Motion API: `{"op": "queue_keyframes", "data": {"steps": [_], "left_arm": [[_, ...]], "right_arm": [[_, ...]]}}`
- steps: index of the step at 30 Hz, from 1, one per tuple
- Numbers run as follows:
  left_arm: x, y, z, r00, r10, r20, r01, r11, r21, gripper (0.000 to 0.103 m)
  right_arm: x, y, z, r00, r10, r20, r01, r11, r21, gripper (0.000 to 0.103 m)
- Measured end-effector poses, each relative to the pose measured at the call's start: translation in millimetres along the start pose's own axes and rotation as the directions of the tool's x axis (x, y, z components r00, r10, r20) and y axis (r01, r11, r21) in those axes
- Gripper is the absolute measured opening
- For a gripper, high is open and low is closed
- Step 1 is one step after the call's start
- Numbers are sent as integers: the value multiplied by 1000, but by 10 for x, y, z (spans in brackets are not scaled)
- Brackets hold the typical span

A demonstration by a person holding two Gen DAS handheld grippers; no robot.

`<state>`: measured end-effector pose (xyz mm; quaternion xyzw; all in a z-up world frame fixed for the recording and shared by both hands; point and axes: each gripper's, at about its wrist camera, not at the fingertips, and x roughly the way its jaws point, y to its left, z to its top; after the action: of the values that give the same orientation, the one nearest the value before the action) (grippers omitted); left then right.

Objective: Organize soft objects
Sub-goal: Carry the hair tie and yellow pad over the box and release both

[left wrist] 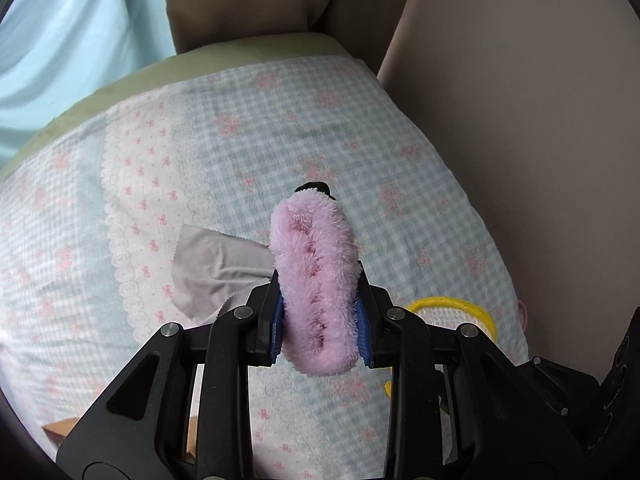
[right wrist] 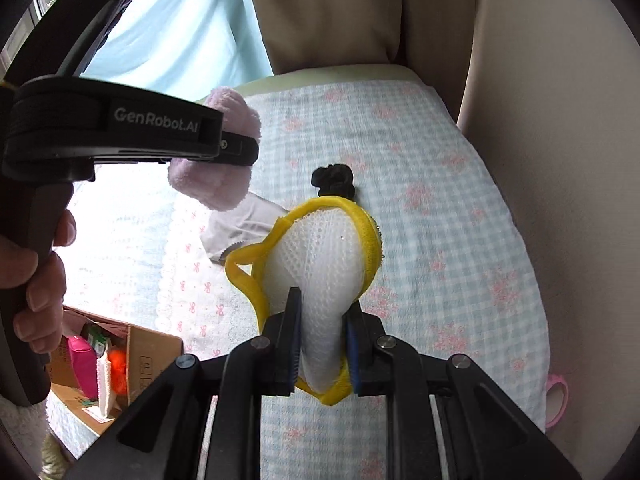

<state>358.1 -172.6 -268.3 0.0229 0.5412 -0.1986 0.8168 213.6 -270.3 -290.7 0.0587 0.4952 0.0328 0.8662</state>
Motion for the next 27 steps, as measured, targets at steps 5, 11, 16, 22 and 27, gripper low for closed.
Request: {"op": "queue_keyframes", "data": {"steps": [5, 11, 16, 22, 27], "left_arm": [[-786, 82, -174, 997, 24, 73, -20, 998, -64, 25], [-1640, 375, -637, 986, 97, 132, -75, 984, -159, 25], [-2099, 808, -1138, 976, 174, 129, -135, 955, -266, 25], [-2352, 1405, -1758, 971, 230, 70, -188, 907, -377, 25], [-2329, 1901, -2204, 970, 244, 13, -215, 876, -431, 25]], "right_arm": [[-526, 223, 159, 998, 49, 34, -47, 997, -64, 17], [-974, 730, 217, 990, 135, 35, -127, 978, -164, 17], [-1087, 1291, 141, 978, 211, -2, -205, 948, -243, 17], [-1000, 1987, -66, 958, 277, -79, -288, 904, -315, 17], [-776, 2452, -241, 946, 286, -152, -321, 889, -327, 17]]}}
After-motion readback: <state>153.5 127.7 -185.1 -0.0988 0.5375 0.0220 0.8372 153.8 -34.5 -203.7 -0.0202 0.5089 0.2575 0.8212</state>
